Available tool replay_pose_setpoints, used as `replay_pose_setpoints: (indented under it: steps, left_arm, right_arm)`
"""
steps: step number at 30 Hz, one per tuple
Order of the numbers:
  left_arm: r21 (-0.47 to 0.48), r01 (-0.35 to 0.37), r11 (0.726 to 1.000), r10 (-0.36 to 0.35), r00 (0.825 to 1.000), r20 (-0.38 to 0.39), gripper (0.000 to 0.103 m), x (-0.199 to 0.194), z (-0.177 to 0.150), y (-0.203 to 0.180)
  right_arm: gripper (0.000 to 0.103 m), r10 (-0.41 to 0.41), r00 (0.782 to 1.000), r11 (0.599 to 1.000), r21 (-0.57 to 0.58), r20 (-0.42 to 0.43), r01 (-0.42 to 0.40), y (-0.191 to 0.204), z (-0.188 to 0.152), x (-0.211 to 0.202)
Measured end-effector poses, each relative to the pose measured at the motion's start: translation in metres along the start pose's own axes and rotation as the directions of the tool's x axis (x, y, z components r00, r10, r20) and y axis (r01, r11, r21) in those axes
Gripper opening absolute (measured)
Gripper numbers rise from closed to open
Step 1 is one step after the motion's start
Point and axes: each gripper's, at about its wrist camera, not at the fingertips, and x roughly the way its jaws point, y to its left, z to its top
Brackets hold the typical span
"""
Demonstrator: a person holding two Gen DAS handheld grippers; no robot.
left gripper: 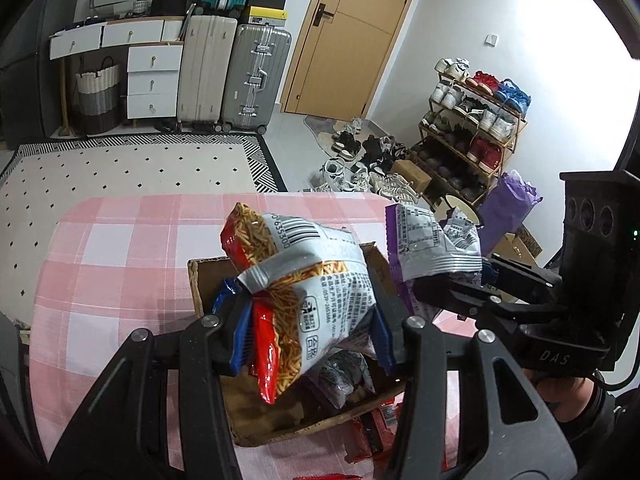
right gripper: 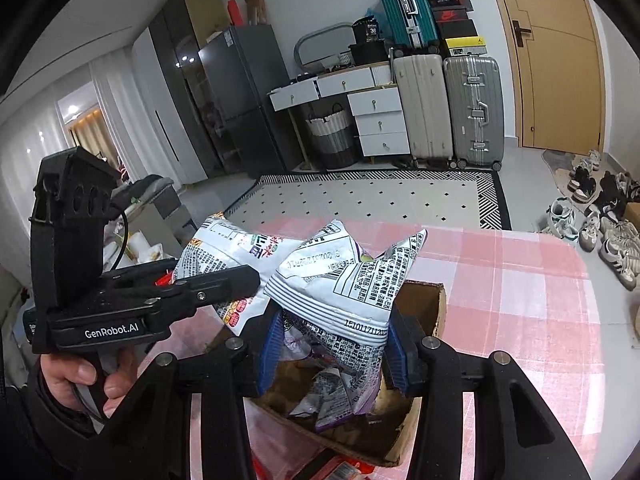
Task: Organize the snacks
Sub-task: 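Open both grippers to drop the bags into the box, then move both grippers back over the remaining snacks on the table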
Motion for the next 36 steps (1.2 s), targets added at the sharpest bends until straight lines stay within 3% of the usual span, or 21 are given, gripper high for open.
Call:
replay_pose_setpoints:
  steps: [8, 11, 13, 16, 26, 31, 33, 36]
  left_arm:
    - [-0.008, -0.007, 1.000, 0.007, 1.000, -0.018, 0.048, 0.023, 0.005, 0.009]
    - [-0.007, -0.007, 1.000, 0.007, 1.000, -0.011, 0.056, 0.021, 0.001, 0.011]
    - [-0.003, -0.010, 1.000, 0.010, 1.000, -0.007, 0.057, 0.017, -0.002, 0.009]
    - [-0.009, -0.015, 1.000, 0.015, 1.000, 0.005, 0.057, 0.010, -0.004, 0.009]
    - [0.021, -0.028, 0.999, 0.027, 0.997, 0.067, 0.060, -0.050, -0.021, -0.015]
    - [0.038, -0.048, 0.998, 0.044, 0.995, 0.095, 0.071, -0.081, -0.034, -0.034]
    - [0.064, -0.101, 0.993, 0.093, 0.988, 0.125, 0.081, -0.097, -0.043, -0.045]
    - [0.066, -0.090, 0.994, 0.079, 0.986, 0.146, 0.082, -0.118, -0.055, -0.055]
  right_arm:
    - [0.048, -0.007, 0.998, 0.999, -0.045, -0.060, 0.005, 0.003, -0.006, 0.023]
    - [0.061, -0.042, 0.997, 0.997, -0.063, -0.065, 0.038, 0.005, -0.011, 0.027]
    - [0.076, -0.071, 0.996, 0.996, -0.050, -0.057, 0.068, 0.002, -0.011, 0.028]
    - [0.082, -0.096, 0.995, 0.995, -0.038, -0.032, 0.095, -0.003, -0.010, 0.020]
    - [0.082, -0.075, 0.993, 0.997, -0.021, 0.086, 0.077, 0.007, -0.005, -0.044]
    - [0.085, -0.068, 0.987, 0.997, -0.027, 0.148, 0.073, 0.023, -0.010, -0.087]
    - [0.085, -0.065, 0.984, 0.997, -0.026, 0.163, 0.070, 0.031, -0.012, -0.100]
    - [0.085, -0.066, 0.980, 0.997, -0.025, 0.186, 0.072, 0.042, -0.019, -0.121]
